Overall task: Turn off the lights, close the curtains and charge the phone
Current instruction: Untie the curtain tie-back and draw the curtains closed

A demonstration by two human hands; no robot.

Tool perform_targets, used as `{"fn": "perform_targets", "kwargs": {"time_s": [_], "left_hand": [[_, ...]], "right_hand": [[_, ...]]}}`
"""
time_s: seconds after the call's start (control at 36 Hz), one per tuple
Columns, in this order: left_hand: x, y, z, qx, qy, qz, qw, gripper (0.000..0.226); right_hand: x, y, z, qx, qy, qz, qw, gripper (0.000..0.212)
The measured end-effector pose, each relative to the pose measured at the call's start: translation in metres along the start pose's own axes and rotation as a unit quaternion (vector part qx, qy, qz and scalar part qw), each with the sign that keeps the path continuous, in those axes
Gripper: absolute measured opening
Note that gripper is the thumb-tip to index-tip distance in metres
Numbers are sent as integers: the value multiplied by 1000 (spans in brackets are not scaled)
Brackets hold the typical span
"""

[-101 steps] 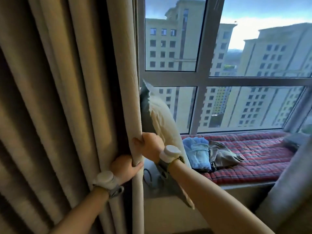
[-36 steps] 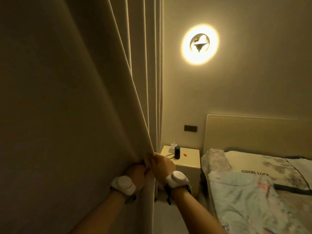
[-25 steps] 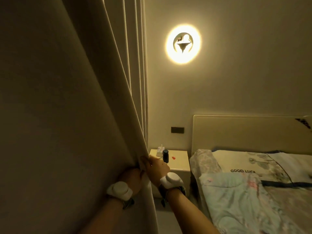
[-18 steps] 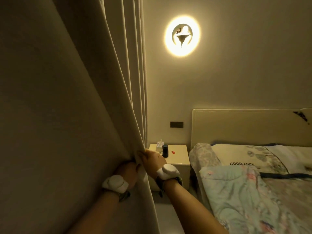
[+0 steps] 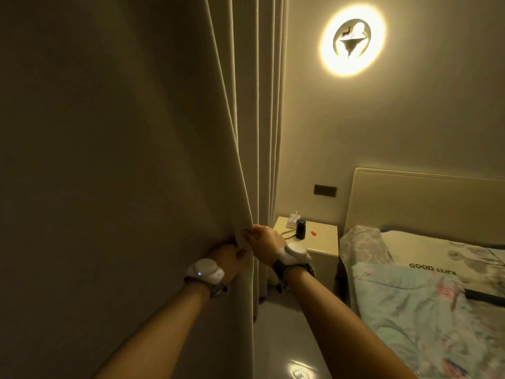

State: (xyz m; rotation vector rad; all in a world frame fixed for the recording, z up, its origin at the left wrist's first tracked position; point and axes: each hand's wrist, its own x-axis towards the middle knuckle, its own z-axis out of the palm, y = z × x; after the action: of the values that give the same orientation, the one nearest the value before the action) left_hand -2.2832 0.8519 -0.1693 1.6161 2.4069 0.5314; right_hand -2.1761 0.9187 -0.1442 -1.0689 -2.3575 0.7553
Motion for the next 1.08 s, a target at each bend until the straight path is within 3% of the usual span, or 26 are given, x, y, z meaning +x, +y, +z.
{"fn": "perform_targets", "kwargs": {"time_s": [0.31,0.56,0.72,0.89,0.97,1.03,1.08], "left_hand": [[-91,-23,-2,14,23,-55,998,42],[-141,-42,-18,38,-19,-108,993,38],[-171,-60,-30,33,-20,-135,990,38],[-212,-71,-43,27,-49,-98,994,32],[-237,-73,-48,15,-52,-52,997,32],[-246,-73,-52,5,-50,-27,998,36],[-264,-71,-56,-1,-54,11,998,36]], "right_hand": [[-52,-23,19,34,-61,-11,998,31],[-93,-45,35,36,-121,-21,992,18],[-117,-55,34,19,-99,5,995,19],[-177,-78,32,31,-56,67,996,5],[-214,-80,41,54,-26,100,993,25],[-230,-77,44,51,-8,121,991,28],[-261,-84,47,48,1,134,990,18]]}}
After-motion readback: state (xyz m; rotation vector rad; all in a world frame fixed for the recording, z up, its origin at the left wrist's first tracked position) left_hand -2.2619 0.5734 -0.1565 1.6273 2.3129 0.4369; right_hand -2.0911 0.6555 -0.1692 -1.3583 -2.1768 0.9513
